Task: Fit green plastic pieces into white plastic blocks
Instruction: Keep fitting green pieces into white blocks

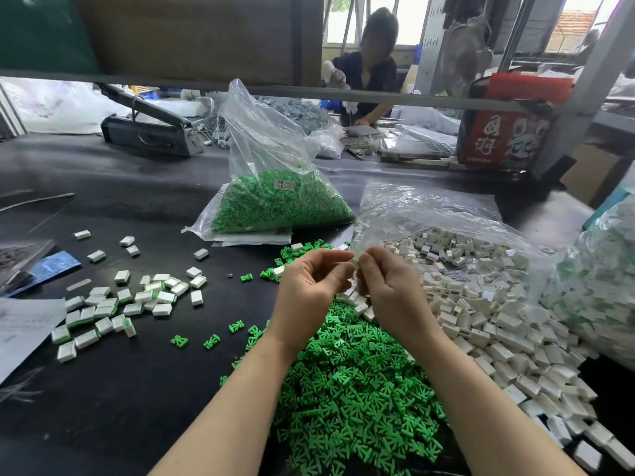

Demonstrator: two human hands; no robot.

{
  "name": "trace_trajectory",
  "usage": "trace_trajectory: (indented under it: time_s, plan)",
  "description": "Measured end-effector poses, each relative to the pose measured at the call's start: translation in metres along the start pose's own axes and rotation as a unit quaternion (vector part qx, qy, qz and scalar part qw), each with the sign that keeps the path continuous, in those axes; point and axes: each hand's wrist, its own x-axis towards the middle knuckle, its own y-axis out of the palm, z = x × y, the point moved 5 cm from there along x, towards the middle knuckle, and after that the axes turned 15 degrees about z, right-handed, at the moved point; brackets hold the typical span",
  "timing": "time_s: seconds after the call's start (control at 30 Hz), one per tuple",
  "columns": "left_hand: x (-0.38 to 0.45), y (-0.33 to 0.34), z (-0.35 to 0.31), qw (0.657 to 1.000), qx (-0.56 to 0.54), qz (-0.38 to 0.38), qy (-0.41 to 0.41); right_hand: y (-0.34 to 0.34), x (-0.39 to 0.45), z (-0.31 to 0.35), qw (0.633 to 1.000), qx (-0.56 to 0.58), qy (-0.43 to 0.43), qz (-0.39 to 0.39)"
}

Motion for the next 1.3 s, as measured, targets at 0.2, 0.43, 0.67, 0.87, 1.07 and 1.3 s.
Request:
trace_trajectory:
  time_s: [0.2, 0.43, 0.67, 0.87, 1.07, 1.3]
  plan:
    - [-0.001, 0.016, 0.003, 0.99, 0.094, 0.097, -0.04, 0.001, -0.001, 0.001, 0.996, 0.083, -0.029, -0.003]
    - [-0.004, 0.019, -0.003, 0.986, 0.125, 0.101, -0.046, 0.005, -0.001, -0.003, 0.994, 0.11, -0.012, 0.012]
    - [-0.006, 0.017, -0.008, 0.975, 0.187, 0.102, -0.055, 0.009, -0.001, -0.007, 0.993, 0.111, -0.006, 0.041]
    - [-0.005, 0.019, -0.006, 0.979, 0.173, 0.091, -0.054, 0.011, -0.004, -0.001, 0.998, 0.061, -0.033, -0.001]
    - [-0.003, 0.024, 0.003, 0.991, 0.105, 0.049, -0.071, 0.009, -0.012, 0.0, 0.995, -0.068, -0.056, -0.05]
    - [-0.001, 0.02, 0.008, 0.993, 0.083, 0.018, -0.087, 0.017, -0.014, 0.008, 0.974, -0.196, -0.108, -0.043]
